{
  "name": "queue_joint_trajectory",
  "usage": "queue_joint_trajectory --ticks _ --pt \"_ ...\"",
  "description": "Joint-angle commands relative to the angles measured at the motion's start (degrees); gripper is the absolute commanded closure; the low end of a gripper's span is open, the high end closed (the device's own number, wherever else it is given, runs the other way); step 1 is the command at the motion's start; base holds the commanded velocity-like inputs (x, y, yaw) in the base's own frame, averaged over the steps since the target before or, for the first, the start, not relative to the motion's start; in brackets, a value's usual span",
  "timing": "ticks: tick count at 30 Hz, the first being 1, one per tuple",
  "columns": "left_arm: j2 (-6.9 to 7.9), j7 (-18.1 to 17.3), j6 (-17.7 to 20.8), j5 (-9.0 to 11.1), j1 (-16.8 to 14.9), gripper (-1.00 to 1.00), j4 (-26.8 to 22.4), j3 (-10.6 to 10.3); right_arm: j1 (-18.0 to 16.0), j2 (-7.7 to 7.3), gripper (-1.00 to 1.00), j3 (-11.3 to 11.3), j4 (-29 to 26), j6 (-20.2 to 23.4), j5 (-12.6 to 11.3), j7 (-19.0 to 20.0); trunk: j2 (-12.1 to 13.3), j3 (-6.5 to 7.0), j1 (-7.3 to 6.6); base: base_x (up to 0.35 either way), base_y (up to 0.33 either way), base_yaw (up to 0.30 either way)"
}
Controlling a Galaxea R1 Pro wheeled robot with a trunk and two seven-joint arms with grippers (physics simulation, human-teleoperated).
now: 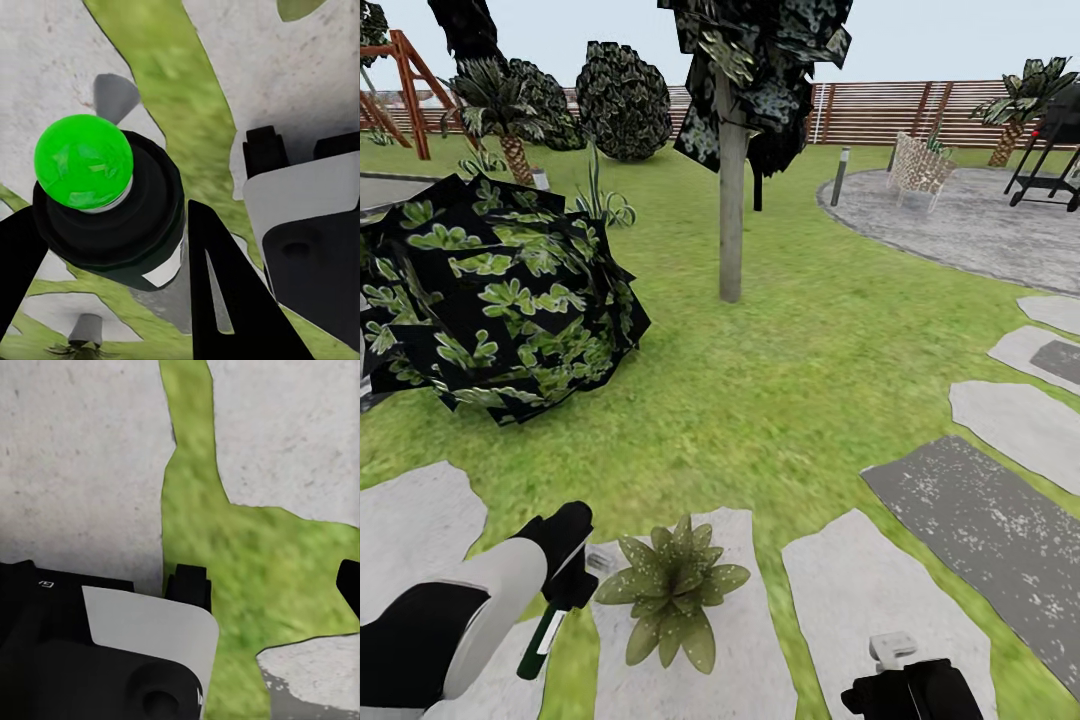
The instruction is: Pick up the pesticide atomizer in the garden and spray insectifuge to fully cover both potted plants in the garden.
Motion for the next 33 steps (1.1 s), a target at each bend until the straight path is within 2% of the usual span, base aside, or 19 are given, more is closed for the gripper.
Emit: queue_joint_trajectory --ticks 1,6,8,19,25,33 --pt "-0.05 -0.29 0.14 -0.33 0.54 1.0 -0.11 -0.51 -0.04 0.07 -1.0 -0.19 -0.08 0.11 0.61 0.57 -0.02 -0.04 0.0 0.0 0.0 0.0" --pt "-0.11 -0.17 0.13 -0.35 4.51 1.0 -0.11 -0.36 -0.04 0.1 -1.0 -0.14 -0.08 0.09 0.6 0.57 -0.02 -0.04 0.0 -0.046 -0.021 0.0" --pt "-0.13 -0.17 0.14 -0.35 4.84 1.0 -0.12 -0.33 -0.04 0.09 -1.0 -0.15 -0.08 0.11 0.58 0.57 -0.02 -0.04 0.0 -0.236 -0.135 0.0" --pt "-0.15 -0.18 0.14 -0.27 5.0 1.0 -0.12 -0.26 -0.04 0.08 -1.0 -0.14 -0.08 0.06 0.65 0.57 -0.02 -0.04 0.0 -0.237 -0.162 0.0" --pt "-0.19 -0.17 0.15 -0.28 5.0 1.0 -0.12 -0.32 -0.04 0.07 -1.0 -0.13 -0.08 0.1 0.65 0.57 -0.02 -0.35 0.0 0.01 -0.042 0.141" --pt "-0.27 -0.17 0.15 -0.3 5.0 1.0 -0.12 -0.4 -0.04 0.07 -1.0 -0.13 -0.08 0.1 0.65 0.57 -0.02 -0.88 0.0 0.109 -0.26 0.188"
